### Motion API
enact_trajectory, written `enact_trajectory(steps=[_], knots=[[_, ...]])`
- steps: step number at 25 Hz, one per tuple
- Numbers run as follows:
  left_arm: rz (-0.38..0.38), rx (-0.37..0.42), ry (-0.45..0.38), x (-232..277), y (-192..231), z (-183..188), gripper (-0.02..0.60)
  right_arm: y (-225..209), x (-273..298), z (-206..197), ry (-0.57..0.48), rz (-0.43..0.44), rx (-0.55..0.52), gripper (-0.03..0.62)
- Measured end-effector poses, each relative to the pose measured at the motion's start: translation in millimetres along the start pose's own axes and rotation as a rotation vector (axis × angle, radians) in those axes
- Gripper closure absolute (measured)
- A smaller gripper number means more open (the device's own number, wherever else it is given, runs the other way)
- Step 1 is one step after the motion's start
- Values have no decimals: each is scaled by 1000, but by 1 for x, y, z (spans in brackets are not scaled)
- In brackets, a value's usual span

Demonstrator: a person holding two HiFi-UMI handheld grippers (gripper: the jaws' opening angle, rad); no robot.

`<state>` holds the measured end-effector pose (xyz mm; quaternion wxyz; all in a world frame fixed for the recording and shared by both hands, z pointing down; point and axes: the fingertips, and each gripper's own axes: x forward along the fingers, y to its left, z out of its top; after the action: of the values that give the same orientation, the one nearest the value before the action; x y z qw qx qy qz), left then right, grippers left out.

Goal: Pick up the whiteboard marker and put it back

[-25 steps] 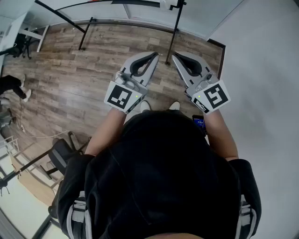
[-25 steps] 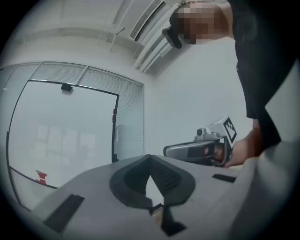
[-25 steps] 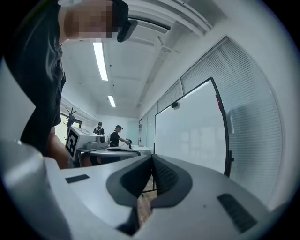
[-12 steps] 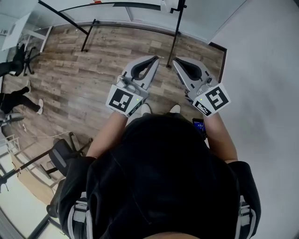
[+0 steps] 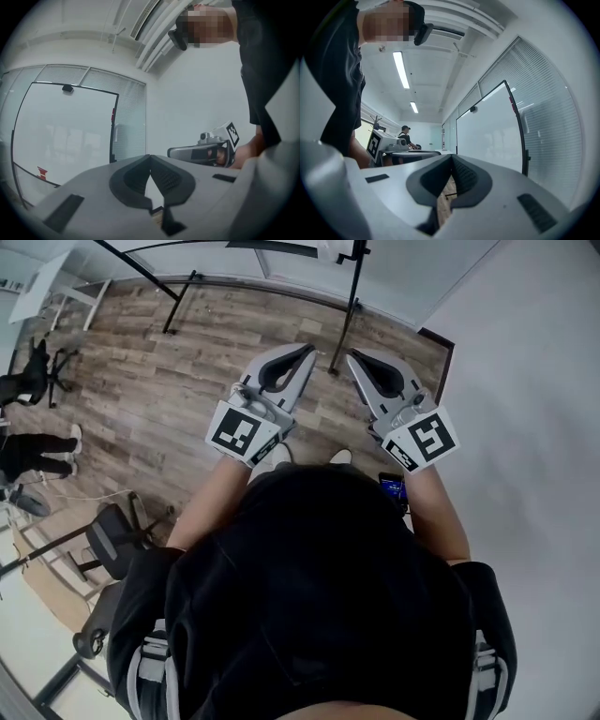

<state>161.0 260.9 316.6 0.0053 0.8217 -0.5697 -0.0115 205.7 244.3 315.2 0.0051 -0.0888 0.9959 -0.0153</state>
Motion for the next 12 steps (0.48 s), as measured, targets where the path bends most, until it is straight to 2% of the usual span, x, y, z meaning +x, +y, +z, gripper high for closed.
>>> enact_trajectory(steps=[5, 12], knots=[[43, -26, 8, 8, -9, 0, 577, -10, -17, 1, 13, 28, -14, 602], [85, -13, 37, 9, -14, -11, 577, -19, -29, -9, 12, 66, 8, 602]])
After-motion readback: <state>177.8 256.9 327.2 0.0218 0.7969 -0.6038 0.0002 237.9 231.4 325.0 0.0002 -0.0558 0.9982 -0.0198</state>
